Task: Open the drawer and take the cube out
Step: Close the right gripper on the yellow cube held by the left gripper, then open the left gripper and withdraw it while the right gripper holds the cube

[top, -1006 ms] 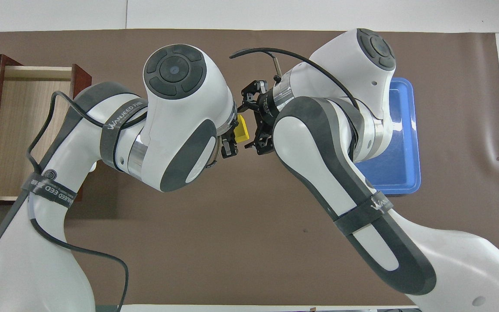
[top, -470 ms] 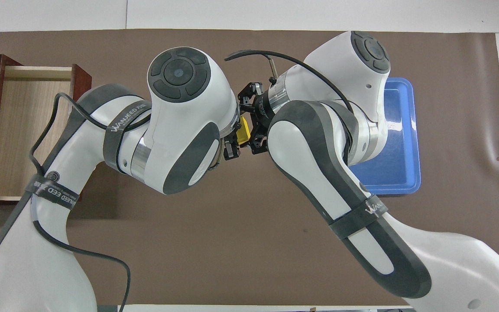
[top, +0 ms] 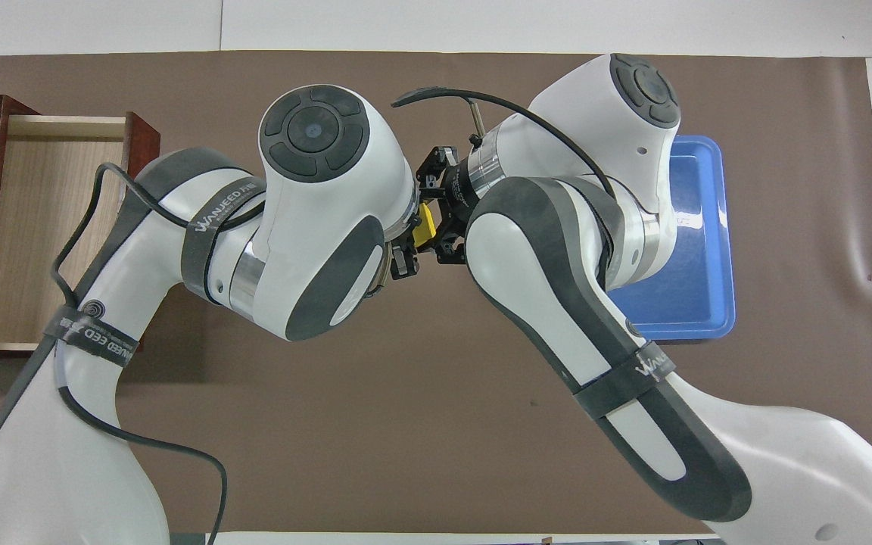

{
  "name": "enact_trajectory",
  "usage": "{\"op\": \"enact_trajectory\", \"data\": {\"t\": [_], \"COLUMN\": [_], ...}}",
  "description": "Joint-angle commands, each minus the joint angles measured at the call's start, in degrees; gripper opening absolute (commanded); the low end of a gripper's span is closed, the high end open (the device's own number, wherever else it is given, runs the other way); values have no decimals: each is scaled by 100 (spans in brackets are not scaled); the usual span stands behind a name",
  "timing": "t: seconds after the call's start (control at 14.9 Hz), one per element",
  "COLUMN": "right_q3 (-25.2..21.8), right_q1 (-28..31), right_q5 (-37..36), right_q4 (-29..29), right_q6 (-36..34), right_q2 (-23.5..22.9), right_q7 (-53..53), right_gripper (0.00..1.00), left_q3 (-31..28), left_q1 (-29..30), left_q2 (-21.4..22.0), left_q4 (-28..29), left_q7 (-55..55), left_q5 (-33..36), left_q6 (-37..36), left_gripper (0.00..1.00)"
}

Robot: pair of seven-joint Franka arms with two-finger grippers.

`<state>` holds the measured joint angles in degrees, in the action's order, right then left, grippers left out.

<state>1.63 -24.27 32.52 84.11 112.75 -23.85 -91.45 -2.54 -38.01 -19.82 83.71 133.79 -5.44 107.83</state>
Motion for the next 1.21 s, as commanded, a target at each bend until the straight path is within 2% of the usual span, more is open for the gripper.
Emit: {"op": "enact_trajectory", "data": {"t": [0.0,0.07,0.13,0.2,0.27,0.67,0.94,1.14], "right_q3": [21,22,22,22,22,13,4,22], "right_q1": [-34,-26,-26,-26,-17,97,536,1115], "right_q5": [-53,-44,-44,-44,-52,-96,-79,0], "right_q4": [-70,-70,-62,-53,-44,-26,237,264], "right_q6": [246,282,291,291,282,291,203,-7], "right_q2": [-32,-31,-31,-31,-31,-40,21,30], "right_q7": [-136,-197,-215,-215,-206,-171,337,592], "right_gripper": [0,0,0,0,0,0,0,0], "left_q3": [-80,-80,-80,-88,-88,-106,-106,-106], "left_q1": [-66,-66,-57,-40,-5,135,829,1295], "left_q2": [198,198,198,198,198,207,250,382], "left_q4": [233,233,233,233,207,189,233,557], "left_q7": [95,95,86,86,86,-2,-615,-1108], "left_q5": [8,8,8,8,8,254,263,263], "left_q6": [63,54,54,54,19,-262,-692,-754], "left_gripper": [0,0,23,69,100,100,100,100]}}
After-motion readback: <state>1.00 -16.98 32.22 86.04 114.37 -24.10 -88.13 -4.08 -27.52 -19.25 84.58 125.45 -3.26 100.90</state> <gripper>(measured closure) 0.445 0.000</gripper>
